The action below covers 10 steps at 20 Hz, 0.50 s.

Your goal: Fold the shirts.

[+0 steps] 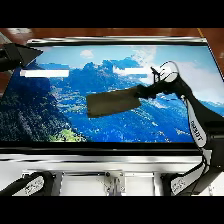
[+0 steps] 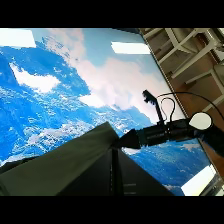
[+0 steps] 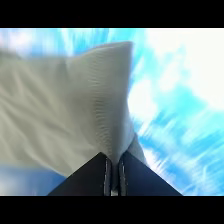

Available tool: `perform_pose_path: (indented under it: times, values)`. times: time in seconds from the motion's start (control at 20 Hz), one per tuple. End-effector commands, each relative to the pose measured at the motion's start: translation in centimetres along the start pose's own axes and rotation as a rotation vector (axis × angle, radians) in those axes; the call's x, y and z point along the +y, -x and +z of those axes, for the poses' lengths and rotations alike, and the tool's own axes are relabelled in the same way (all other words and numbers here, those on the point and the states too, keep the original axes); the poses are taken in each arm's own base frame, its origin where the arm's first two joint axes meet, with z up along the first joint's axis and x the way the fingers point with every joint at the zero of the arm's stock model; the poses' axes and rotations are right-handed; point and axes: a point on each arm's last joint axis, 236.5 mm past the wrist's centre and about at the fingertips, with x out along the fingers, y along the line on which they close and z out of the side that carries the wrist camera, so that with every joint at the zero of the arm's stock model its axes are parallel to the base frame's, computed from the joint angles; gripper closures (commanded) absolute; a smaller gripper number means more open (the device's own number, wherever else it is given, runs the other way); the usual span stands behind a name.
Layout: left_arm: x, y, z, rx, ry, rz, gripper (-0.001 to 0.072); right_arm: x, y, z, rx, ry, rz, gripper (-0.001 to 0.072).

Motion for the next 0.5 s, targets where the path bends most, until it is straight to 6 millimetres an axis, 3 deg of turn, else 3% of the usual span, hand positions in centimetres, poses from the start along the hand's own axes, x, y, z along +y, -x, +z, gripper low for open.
perform_pose_path:
  times: [0.0, 0.1, 0.2, 0.35, 0.45]
  values:
    - [-0.9, -0.6, -0.6, 0.020, 0.003, -0.019, 0.0659, -5.4, 7.4, 7.5, -0.243, -0.065, -0.049, 0.0652]
    - [-1.3, -0.9, -0.8, 0.027, 0.001, -0.028, 0.0659, -11.6, 12.4, 9.0, -0.344, -0.215, -0.091, 0.0652]
    - [-1.7, -1.2, -1.1, 0.035, 0.007, -0.038, 0.0659, -18.3, 17.6, 8.4, -0.416, -0.373, -0.131, 0.0652]
    - [-1.8, -1.6, -1.7, 0.056, 0.001, -0.032, 0.0659, -26.4, 24.9, 4.3, -0.466, -0.559, -0.164, 0.0652]
    - [-1.5, -1.8, -1.9, 0.067, 0.034, -0.023, 0.0659, -30.2, 28.4, 0.0, -0.446, -0.671, -0.177, 0.0651]
